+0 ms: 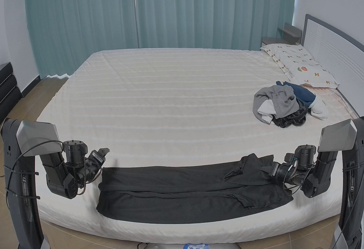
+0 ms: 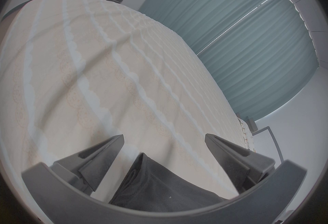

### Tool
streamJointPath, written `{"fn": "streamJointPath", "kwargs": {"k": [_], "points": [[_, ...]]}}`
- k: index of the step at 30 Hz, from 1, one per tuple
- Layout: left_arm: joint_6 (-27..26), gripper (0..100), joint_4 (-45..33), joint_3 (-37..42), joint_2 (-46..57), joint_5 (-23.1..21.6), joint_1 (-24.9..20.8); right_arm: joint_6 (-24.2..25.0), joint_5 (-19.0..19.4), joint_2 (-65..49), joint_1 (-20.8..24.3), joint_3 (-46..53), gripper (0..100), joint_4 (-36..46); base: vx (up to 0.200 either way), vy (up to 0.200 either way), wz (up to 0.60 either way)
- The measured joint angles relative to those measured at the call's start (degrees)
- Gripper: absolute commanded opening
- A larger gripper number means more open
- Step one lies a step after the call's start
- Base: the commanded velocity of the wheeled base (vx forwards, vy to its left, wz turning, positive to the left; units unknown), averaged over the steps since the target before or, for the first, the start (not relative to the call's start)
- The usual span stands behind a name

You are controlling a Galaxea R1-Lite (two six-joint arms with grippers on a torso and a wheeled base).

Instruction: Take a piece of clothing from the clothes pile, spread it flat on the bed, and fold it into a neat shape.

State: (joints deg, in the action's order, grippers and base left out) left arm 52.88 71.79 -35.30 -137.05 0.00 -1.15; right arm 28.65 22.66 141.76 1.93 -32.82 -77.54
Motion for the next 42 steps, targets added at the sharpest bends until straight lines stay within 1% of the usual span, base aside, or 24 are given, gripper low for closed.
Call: {"fn": "streamJointPath", "kwargs": {"k": [4,7,10,15,16,27,29,31,33,37,39,42], "points": [[0.00,100,0.00,0.00,0.00,0.00,0.00,-0.16,1.52,-1.35,-0.63,1.87,0,-0.05,0.000,0.000,0.00],[0.00,100,0.00,0.02,-0.02,0.00,0.00,-1.30,2.73,-2.54,-1.38,3.63,0,-0.05,0.000,0.000,0.00],[-0.01,100,0.00,0.05,-0.02,0.00,0.00,-3.55,2.95,-3.17,-2.00,4.73,0,-0.02,0.000,0.000,0.00],[-0.06,100,0.00,0.00,-0.06,0.00,0.00,-5.14,3.01,-3.34,-2.50,5.78,0,0.24,0.000,0.000,0.00],[-0.09,100,0.00,0.00,-0.06,0.00,0.00,-5.33,2.99,-3.34,-2.55,5.84,100,0.48,0.000,0.000,0.00],[-0.09,100,0.00,0.05,-0.11,0.00,0.00,-5.72,2.77,-4.72,-2.66,5.81,100,0.26,0.000,0.000,0.00],[-0.09,100,0.00,0.05,-0.11,0.00,0.02,-5.03,2.73,-6.12,-2.50,5.36,100,0.22,0.000,0.000,0.00],[-0.09,100,0.00,0.00,-0.11,0.00,0.05,-3.33,2.66,-7.47,-1.93,4.99,100,0.11,0.000,0.000,0.00],[-0.09,100,0.00,0.00,-0.11,0.00,0.05,-0.71,2.55,-8.56,-0.28,4.68,100,0.04,0.000,0.000,0.00],[-0.04,100,0.00,0.00,-0.11,0.02,0.00,5.67,2.21,-9.65,4.49,3.16,100,0.55,0.000,0.000,0.00],[-0.06,100,0.02,0.00,-0.11,0.05,0.00,6.88,2.10,-9.37,6.31,1.48,100,1.76,0.000,0.000,0.00],[-0.06,100,0.05,0.00,-0.11,0.05,0.00,7.47,1.99,-8.36,8.33,-1.00,100,6.17,0.000,0.000,0.00]]}}
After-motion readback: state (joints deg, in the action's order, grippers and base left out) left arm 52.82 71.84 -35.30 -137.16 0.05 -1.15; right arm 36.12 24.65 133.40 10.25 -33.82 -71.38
